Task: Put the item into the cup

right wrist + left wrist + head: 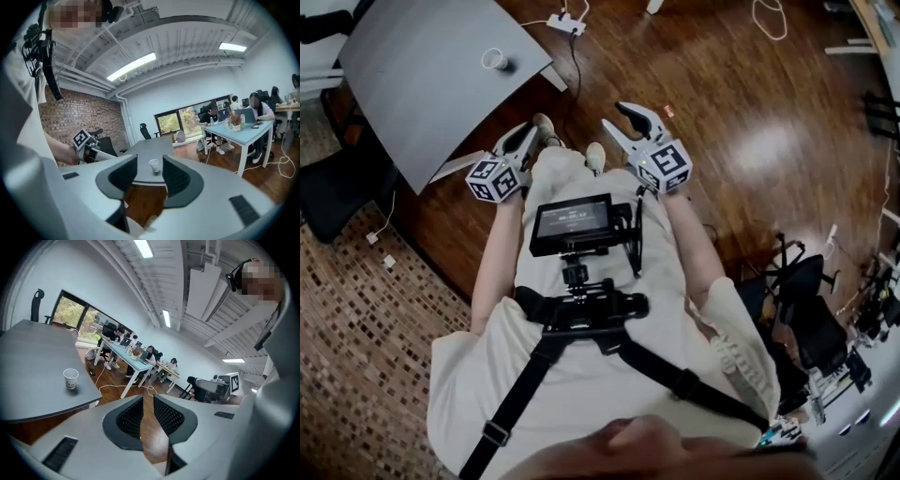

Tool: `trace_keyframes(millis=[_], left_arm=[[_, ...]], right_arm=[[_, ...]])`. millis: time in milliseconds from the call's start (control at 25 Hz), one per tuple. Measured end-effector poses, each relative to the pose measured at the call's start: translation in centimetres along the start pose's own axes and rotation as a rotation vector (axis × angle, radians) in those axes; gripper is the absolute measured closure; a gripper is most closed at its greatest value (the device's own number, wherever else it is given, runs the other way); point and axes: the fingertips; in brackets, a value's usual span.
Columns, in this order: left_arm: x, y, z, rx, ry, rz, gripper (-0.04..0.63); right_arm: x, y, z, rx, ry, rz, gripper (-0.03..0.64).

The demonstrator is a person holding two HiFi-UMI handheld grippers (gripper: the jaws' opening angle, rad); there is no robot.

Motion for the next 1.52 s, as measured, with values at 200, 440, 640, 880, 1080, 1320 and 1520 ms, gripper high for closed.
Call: trace_keyframes(millis=[200, 440, 640, 880, 1080, 1320, 1520], left_arm=[[-1.0, -3.6, 1.4, 0.088, -0.044, -0.040, 0.535], [-1.5, -5.9, 3.0, 0.133, -0.055, -0.028, 0.540], [-1.3, -8.4, -1.6, 0.171, 0.019, -0.034, 0.540], [-1.8, -8.4, -2.9, 0.166, 0.017, -0.027, 0.540], [-2.2, -7.1, -5.3, 0.125, 0.056, -0.069, 0.540], [-4.3, -8.1, -4.6, 0.213, -0.070, -0.201, 0.541], [-5.7, -6.9, -5.6, 0.213, -0.055, -0.174, 0.541]], right_arm=[[-0.2, 1.1, 0.1, 0.030, -0.003, 0.004, 0.437], [-0.3, 2.2, 0.1, -0.002, -0.067, 0.010, 0.437], [-0.3, -2.9, 0.7, -0.027, -0.111, -0.018, 0.437], [-0.4, -4.7, 1.3, -0.021, -0.131, -0.001, 0.437], [-1.5, -6.4, 2.3, -0.026, -0.135, -0.009, 0.437], [-2.8, -4.8, 4.7, 0.062, -0.127, 0.029, 0.437], [-1.1, -4.3, 4.7, 0.103, -0.119, 0.012, 0.437]])
Point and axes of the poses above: the fingertips, and each gripper's own axes: y forward along the fingers, z to its left, x out of its top, and after that the axes turned 8 degrees about y, right-handed
